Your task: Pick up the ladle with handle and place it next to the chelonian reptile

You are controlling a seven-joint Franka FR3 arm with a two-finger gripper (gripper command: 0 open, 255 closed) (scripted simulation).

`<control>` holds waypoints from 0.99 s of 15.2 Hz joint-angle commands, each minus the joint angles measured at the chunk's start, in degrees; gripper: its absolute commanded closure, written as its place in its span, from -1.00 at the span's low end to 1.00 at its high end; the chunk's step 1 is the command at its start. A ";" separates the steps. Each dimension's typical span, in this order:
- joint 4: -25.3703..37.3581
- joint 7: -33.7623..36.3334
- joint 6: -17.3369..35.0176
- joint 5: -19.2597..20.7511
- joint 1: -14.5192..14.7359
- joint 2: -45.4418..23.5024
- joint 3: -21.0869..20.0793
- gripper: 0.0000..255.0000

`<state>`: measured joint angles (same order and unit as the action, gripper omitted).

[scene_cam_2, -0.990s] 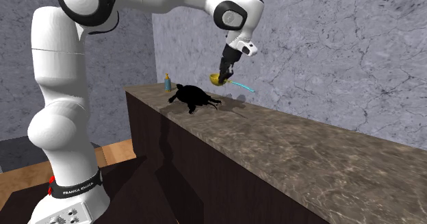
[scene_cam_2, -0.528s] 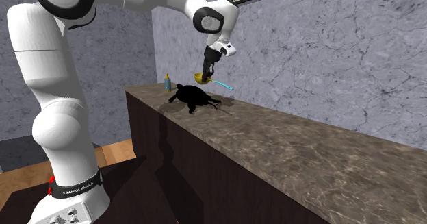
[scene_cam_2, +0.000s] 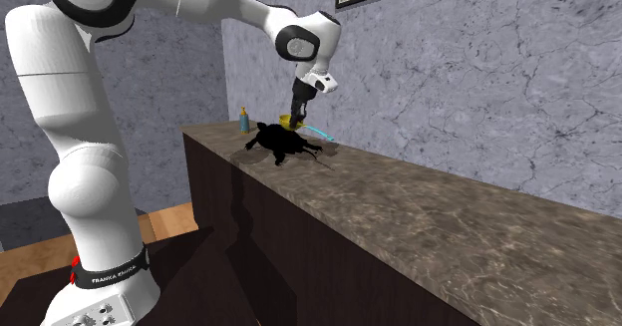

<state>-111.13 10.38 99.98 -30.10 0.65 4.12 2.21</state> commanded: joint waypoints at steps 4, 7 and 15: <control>-2.95 -1.68 3.24 -0.44 0.10 -0.65 -0.12 1.00; -4.61 -2.70 5.16 -0.77 0.18 -1.15 -0.20 1.00; -8.50 -5.49 10.21 -1.86 0.39 -2.96 -0.41 1.00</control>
<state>-119.38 5.30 109.63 -31.83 1.07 1.56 1.77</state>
